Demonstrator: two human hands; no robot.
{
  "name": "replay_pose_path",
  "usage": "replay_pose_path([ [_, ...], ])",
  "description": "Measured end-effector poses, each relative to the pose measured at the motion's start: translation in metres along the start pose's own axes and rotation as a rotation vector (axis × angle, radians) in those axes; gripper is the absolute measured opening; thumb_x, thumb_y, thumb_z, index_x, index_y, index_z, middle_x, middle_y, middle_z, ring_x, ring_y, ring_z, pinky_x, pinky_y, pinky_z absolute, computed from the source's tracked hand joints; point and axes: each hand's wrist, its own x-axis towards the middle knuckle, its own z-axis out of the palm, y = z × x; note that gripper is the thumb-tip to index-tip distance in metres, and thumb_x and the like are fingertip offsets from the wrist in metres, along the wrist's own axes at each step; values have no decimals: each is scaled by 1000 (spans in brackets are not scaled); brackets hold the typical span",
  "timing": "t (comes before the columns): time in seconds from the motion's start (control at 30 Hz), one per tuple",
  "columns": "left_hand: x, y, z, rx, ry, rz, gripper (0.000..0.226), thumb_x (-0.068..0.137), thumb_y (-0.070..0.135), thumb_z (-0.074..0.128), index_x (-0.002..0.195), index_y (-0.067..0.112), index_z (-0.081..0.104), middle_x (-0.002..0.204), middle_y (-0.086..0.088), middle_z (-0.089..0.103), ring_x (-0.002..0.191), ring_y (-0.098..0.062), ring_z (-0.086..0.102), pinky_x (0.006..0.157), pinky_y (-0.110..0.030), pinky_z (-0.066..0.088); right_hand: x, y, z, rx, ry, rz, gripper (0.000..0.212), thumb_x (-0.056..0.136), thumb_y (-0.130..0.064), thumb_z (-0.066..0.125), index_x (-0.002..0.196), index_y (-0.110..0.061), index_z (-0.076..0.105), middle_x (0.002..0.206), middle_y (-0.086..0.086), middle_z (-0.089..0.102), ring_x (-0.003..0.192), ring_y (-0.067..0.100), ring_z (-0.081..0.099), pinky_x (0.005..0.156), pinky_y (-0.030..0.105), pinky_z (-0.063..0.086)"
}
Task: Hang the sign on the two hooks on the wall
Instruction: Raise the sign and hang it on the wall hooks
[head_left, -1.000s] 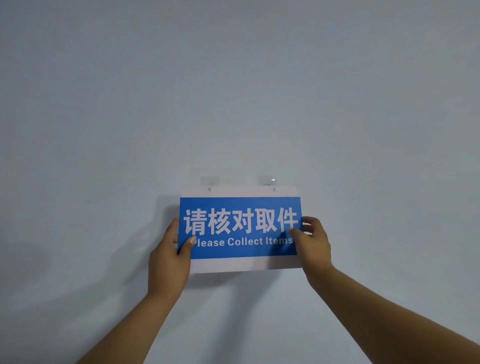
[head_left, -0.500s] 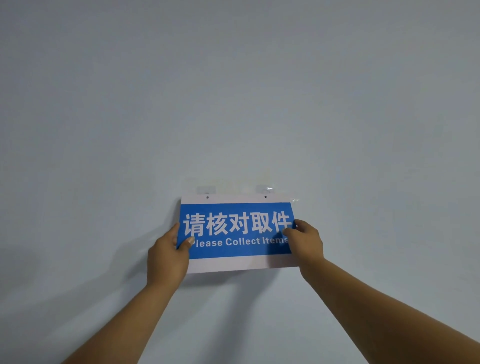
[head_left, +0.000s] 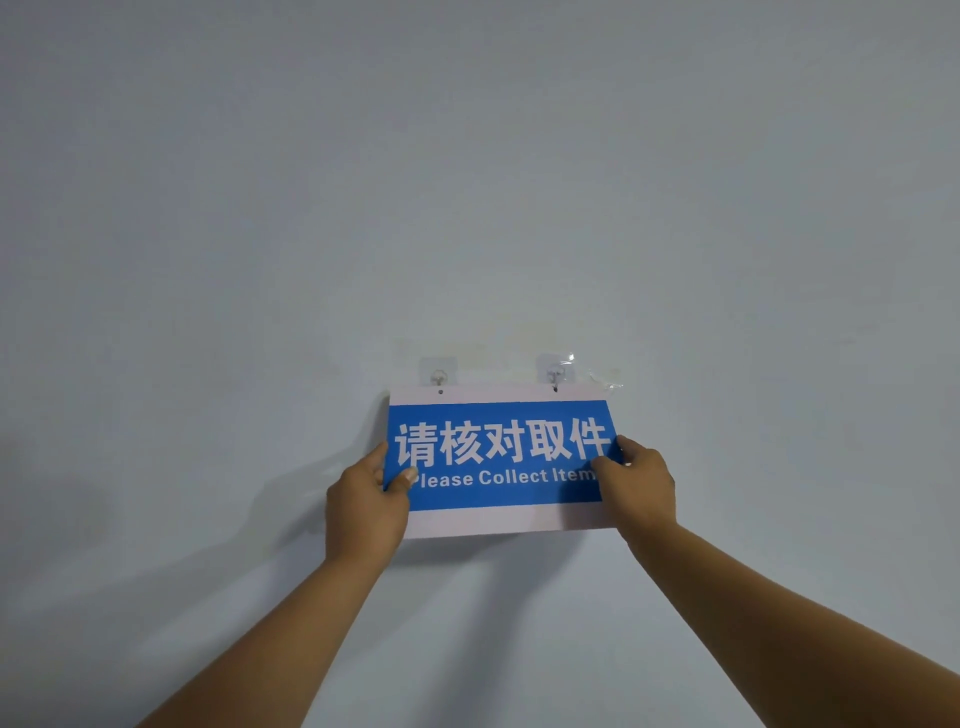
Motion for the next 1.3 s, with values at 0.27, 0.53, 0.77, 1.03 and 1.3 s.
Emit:
replay_pose_path([
  [0.27, 19, 8, -7, 22, 7, -12, 41, 91, 23, 66, 131, 23, 59, 105, 1, 72, 81, -17, 66, 65, -30, 56, 0, 0, 5, -2, 1, 0, 38, 94, -14, 58, 131, -9, 58, 107, 4, 59, 93, 26, 58, 77, 41, 53],
  [0.53, 29, 8, -6, 82, 9, -83, 50, 91, 30, 66, 138, 22, 54, 124, -4, 67, 97, -24, 69, 61, -28, 54, -2, 7, 6, -20, -12, -13, 43, 94, -15, 61, 136, -11, 56, 107, -1, 54, 93, 25, 59, 76, 38, 53],
  [0.77, 36, 16, -11, 133, -1, -112, 52, 89, 33, 66, 139, 25, 53, 127, -2, 66, 95, -25, 69, 75, -39, 58, -3, 6, 6, -3, -18, -4, 44, 93, -16, 62, 137, -11, 56, 107, 0, 55, 93, 24, 59, 75, 37, 54],
  [1.03, 16, -1, 6, 64, 19, -188, 51, 88, 30, 67, 138, 22, 54, 130, -4, 64, 92, -22, 66, 73, -35, 57, 3, 7, -5, -24, 6, -51, 37, 93, -13, 57, 129, -9, 61, 91, -7, 58, 88, 24, 60, 78, 46, 57],
  [1.3, 1, -7, 21, 119, 78, -149, 44, 92, 25, 60, 133, 29, 47, 99, 9, 61, 86, -24, 65, 70, -36, 55, 14, 26, 2, -81, -60, -31, 49, 93, -21, 58, 142, -21, 50, 124, 7, 65, 98, 24, 60, 74, 39, 54],
])
